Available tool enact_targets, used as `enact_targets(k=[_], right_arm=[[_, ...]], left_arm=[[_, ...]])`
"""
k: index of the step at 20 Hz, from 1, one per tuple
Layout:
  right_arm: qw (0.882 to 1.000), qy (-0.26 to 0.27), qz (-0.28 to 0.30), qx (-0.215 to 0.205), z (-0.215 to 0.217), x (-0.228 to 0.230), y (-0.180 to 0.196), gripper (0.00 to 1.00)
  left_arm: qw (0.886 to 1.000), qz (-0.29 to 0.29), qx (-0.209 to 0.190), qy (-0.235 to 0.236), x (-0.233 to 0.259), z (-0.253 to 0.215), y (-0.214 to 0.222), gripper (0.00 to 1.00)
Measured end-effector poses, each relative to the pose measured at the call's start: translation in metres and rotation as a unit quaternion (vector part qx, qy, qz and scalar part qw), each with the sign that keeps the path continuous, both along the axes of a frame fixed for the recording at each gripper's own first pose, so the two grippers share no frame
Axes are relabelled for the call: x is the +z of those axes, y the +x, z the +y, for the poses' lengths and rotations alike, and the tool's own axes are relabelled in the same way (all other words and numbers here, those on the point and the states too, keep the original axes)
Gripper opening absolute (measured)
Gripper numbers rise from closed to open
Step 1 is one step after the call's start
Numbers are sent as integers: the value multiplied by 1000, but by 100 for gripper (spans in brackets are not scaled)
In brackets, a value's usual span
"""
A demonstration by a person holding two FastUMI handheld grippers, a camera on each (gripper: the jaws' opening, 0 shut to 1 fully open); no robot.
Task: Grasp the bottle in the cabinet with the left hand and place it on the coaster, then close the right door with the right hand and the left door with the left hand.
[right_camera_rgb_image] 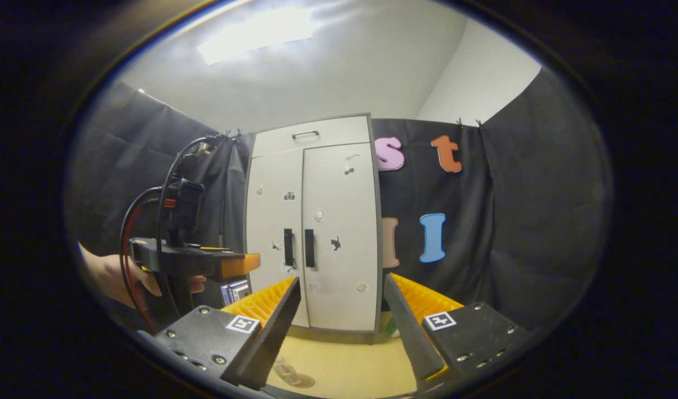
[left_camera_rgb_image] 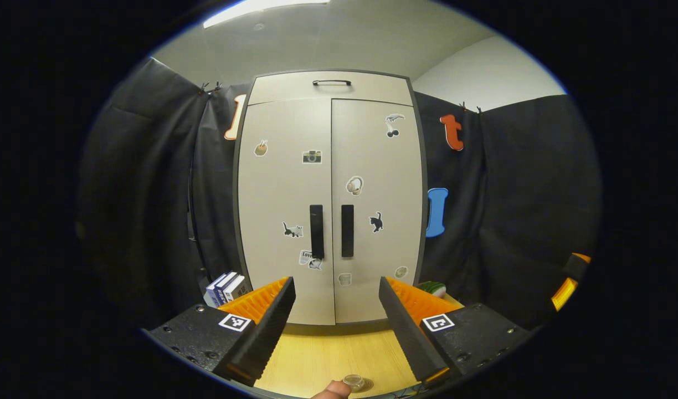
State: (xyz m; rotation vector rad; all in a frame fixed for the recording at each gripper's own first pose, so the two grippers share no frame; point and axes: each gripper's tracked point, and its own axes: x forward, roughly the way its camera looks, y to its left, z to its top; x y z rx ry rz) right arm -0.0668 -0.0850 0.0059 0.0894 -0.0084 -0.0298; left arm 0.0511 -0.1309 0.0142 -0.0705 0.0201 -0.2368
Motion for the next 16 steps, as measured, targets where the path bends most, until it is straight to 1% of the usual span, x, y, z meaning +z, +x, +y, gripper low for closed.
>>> enact_targets(k=[1, 2, 3, 4, 11, 12, 13, 16], right_arm=[[1000, 1, 1, -2, 0, 0, 0, 93], [1000, -1, 3, -6, -2, 0, 0, 93], [1000, -2, 6, -8, -1, 0, 0, 89], [1000, -5, 7, -9, 0, 0, 0, 93], [1000, -4, 7, -7, 16, 2, 0, 93], [1000, -5, 8, -8, 18, 2, 0, 89], [1000, -6, 11, -10, 20, 0, 2, 93], [1000, -5, 18, -14, 26, -5, 5, 93]], left_arm=[[1000, -1, -2, 0, 1, 0, -1, 97], [1000, -2, -3, -1, 3, 1, -2, 97], [1000, -4, -4, -6, 5, 3, -2, 97], [1000, -4, -5, -10, 6, 5, -4, 97], [1000, -7, -6, -16, 13, 23, -11, 96], [1000, -10, -10, -18, 14, 22, -11, 97], [1000, -11, -15, -19, 14, 21, -11, 96], [999, -11, -19, -24, 11, 25, -15, 97]])
